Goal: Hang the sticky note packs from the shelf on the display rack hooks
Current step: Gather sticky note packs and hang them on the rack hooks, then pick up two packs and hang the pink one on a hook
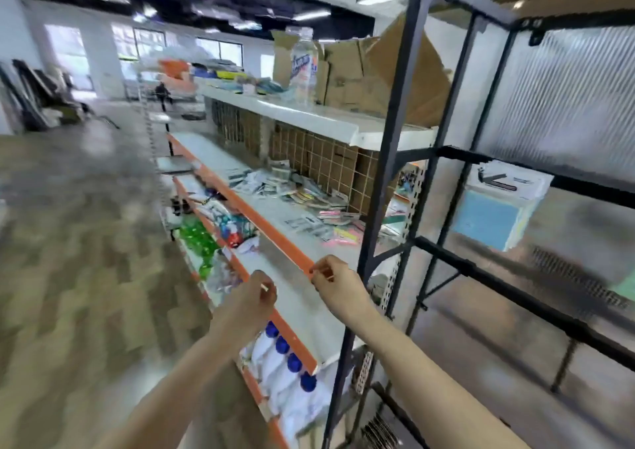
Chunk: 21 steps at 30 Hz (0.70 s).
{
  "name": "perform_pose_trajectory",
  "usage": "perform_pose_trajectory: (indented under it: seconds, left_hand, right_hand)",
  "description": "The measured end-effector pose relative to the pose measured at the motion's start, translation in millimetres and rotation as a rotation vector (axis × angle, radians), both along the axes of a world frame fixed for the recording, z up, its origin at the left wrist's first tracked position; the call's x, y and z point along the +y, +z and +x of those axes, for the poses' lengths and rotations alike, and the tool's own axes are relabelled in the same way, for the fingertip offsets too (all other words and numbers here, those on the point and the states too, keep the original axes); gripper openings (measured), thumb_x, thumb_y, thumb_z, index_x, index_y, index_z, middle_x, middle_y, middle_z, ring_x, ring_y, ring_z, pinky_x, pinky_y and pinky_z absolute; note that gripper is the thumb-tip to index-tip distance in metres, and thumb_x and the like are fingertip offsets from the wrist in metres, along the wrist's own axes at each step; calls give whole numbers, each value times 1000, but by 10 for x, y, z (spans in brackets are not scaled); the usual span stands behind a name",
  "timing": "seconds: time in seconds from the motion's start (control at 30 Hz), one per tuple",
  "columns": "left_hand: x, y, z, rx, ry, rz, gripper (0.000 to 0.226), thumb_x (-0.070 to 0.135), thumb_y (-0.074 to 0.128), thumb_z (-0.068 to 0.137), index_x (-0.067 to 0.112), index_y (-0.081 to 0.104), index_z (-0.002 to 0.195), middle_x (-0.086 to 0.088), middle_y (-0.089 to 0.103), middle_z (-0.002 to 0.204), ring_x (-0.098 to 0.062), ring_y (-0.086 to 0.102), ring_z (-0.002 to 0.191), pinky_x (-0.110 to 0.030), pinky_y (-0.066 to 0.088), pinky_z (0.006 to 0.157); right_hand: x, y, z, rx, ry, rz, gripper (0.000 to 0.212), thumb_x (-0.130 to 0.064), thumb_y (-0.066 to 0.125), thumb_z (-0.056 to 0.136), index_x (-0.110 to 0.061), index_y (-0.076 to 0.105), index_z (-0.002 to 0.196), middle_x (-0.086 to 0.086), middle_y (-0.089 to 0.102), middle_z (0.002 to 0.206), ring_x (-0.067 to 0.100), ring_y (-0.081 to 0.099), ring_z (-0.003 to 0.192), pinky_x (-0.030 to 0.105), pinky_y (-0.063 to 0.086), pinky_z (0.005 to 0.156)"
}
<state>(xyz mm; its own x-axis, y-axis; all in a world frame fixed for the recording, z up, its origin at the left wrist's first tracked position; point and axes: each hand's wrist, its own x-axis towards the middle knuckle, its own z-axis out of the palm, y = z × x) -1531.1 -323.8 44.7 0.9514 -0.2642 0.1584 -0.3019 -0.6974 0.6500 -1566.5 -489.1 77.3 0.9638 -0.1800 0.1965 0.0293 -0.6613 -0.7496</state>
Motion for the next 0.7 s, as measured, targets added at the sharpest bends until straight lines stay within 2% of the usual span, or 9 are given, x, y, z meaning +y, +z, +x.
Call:
perform_pose_trajectory:
  seconds: [0.1, 0.23, 0.33, 0.53, 0.7]
  left_hand:
    - [94, -40, 344, 1, 82, 11, 17, 19, 45, 98, 15, 56, 110, -6, 68, 100, -23, 64, 87, -41, 53, 79]
    - [119, -44, 892, 29, 95, 49, 15, 23, 44, 98, 18, 55, 107, 0, 65, 104, -17, 61, 91, -38, 53, 82]
    - [78, 1, 1325, 38, 78, 97, 17, 22, 43, 97, 17, 56, 108, -3, 67, 102, -19, 63, 89, -41, 53, 81]
    - [-140, 66, 2075, -2, 66, 124, 16, 24, 42, 96, 21, 54, 105, 0, 67, 96, -20, 63, 82, -37, 54, 76]
    - [-318, -64, 2504, -6, -19, 121, 20, 25, 42, 97, 20, 54, 112, -1, 66, 104, -20, 63, 89, -32, 50, 72]
  right_hand:
    - [95, -65, 410, 1, 21, 17, 16, -20, 48, 96, -12, 59, 104, -10, 55, 82, 13, 54, 78, 25, 40, 65]
    - [180, -113, 1015, -1, 41, 61, 16, -16, 48, 95, -10, 60, 104, -4, 60, 94, 13, 55, 86, 25, 42, 71]
    - [200, -158, 1481, 24, 3, 86, 18, -17, 47, 96, -12, 60, 106, 0, 63, 102, 15, 57, 91, 28, 46, 77]
    - [104, -341, 2255, 67, -91, 146, 18, -13, 45, 92, -15, 61, 101, -3, 62, 94, 13, 55, 82, 23, 38, 65]
    - [-44, -473, 2702, 107, -194, 148, 20, -10, 47, 92, -11, 59, 108, 0, 61, 103, 14, 51, 89, 21, 31, 68]
